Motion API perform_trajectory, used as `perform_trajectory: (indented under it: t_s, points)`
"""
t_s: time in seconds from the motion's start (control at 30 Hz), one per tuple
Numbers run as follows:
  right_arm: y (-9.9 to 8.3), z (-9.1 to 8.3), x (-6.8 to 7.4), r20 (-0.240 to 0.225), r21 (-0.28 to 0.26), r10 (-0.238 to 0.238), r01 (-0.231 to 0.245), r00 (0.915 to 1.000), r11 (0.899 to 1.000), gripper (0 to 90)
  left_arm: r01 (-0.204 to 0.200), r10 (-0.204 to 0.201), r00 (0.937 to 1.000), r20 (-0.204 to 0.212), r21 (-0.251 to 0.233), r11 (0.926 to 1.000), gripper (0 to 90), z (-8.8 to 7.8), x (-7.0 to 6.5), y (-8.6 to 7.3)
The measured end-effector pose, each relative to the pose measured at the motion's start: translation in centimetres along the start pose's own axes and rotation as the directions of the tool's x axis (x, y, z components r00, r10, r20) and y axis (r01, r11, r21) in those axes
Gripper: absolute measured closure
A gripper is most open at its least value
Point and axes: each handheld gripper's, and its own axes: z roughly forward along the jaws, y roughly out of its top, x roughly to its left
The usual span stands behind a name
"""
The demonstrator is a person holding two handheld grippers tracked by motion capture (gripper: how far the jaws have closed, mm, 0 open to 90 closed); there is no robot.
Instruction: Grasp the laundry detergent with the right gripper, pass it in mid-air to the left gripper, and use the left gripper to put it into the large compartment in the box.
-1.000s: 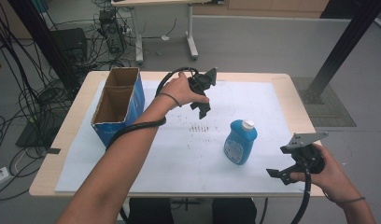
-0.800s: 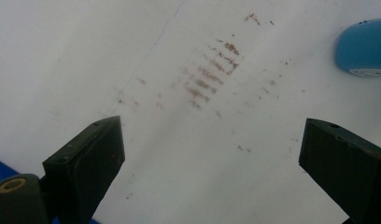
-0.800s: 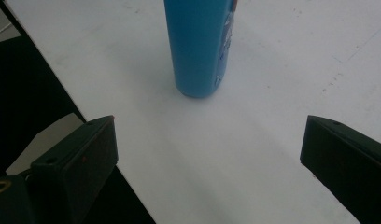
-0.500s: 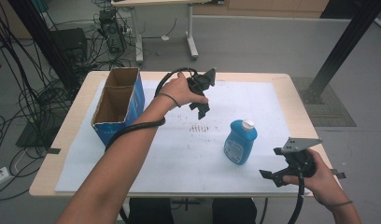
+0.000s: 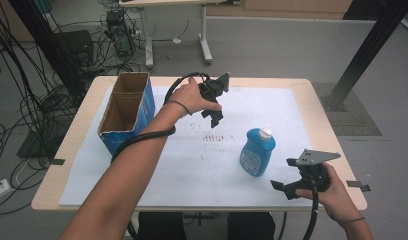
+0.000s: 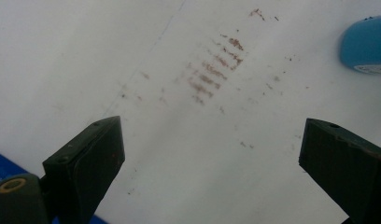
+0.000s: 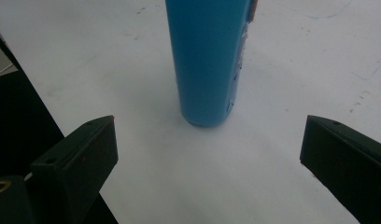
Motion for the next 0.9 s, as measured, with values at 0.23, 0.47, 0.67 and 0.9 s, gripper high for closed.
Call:
perform_trajectory:
  t_s: [0.23, 0.47, 0.67, 0.9]
  points:
    - [-0.4, 0.8, 0.2, -0.007, -0.006, 0.003, -0.003, 1.0000, 1.000, 3.8, -0.005, 0.005, 1.0000, 0.001, 0.004, 1.0000, 7.2, 0.1, -0.1, -0.4]
    - [-1.0, 1.1, 0.4, -0.001, -0.022, 0.018, -0.018, 0.9998, 1.000, 3.8, -0.009, 0.009, 1.0000, 0.000, -0.001, 1.0000, 7.1, -0.1, -0.4, -1.4]
    - [-1.2, 1.5, 0.5, 0.003, -0.032, 0.027, -0.027, 0.9996, 0.999, 3.7, 0.000, 0.000, 1.0000, 0.007, -0.006, 1.0000, 7.0, -0.1, -0.3, -2.5]
    - [-1.7, 1.9, 0.7, 0.009, -0.058, 0.035, -0.035, 0.9993, 0.998, 3.7, 0.025, -0.024, 0.9996, 0.013, -0.009, 0.9997, 7.1, 0.4, 0.3, -3.9]
